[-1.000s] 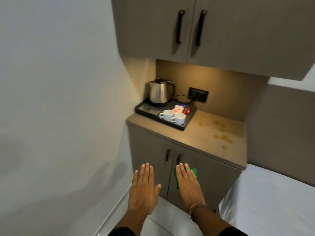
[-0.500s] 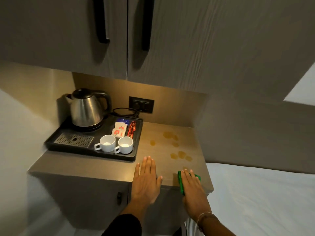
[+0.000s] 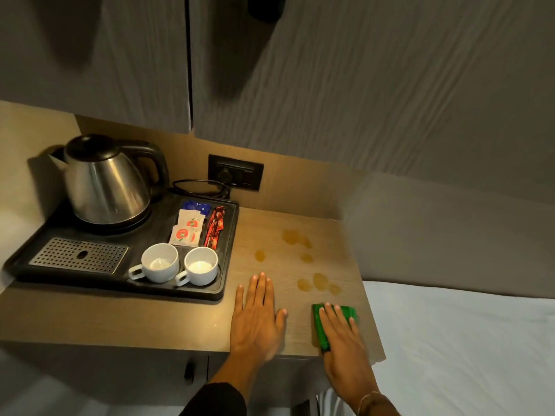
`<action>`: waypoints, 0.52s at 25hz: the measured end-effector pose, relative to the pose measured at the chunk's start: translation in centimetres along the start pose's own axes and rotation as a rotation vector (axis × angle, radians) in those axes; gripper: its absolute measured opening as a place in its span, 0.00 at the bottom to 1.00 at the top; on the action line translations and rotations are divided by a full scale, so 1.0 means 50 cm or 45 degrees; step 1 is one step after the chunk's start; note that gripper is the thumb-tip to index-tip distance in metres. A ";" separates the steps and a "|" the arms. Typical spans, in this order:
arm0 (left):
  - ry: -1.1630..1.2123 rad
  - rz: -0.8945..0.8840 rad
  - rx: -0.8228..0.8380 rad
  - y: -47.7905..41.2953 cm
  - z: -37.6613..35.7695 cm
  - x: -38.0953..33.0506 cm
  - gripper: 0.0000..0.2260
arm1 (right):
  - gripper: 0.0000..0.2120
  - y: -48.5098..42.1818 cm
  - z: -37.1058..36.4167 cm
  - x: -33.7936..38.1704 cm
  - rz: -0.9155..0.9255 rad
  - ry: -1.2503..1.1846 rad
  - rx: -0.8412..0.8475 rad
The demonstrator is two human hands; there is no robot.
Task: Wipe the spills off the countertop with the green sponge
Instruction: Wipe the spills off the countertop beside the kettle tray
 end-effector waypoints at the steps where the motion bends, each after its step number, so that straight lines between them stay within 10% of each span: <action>1: 0.007 -0.011 0.002 0.002 -0.003 0.002 0.35 | 0.37 0.005 -0.003 -0.020 0.046 0.004 0.052; 9: -0.007 0.004 0.005 -0.002 -0.007 0.006 0.35 | 0.36 -0.104 0.028 -0.062 -0.029 -0.082 0.023; 13: 0.020 0.011 -0.003 -0.004 -0.005 0.011 0.36 | 0.35 -0.068 0.011 -0.047 0.552 0.089 -0.028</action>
Point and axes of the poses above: each hand's wrist, its own y-axis away from the middle knuckle, its own z-axis out of the back of the hand, x = y × z, the point moved 4 cm from there along -y, towards the middle knuckle, and after that the axes turned 10 degrees about -x, right-handed, at the moved point
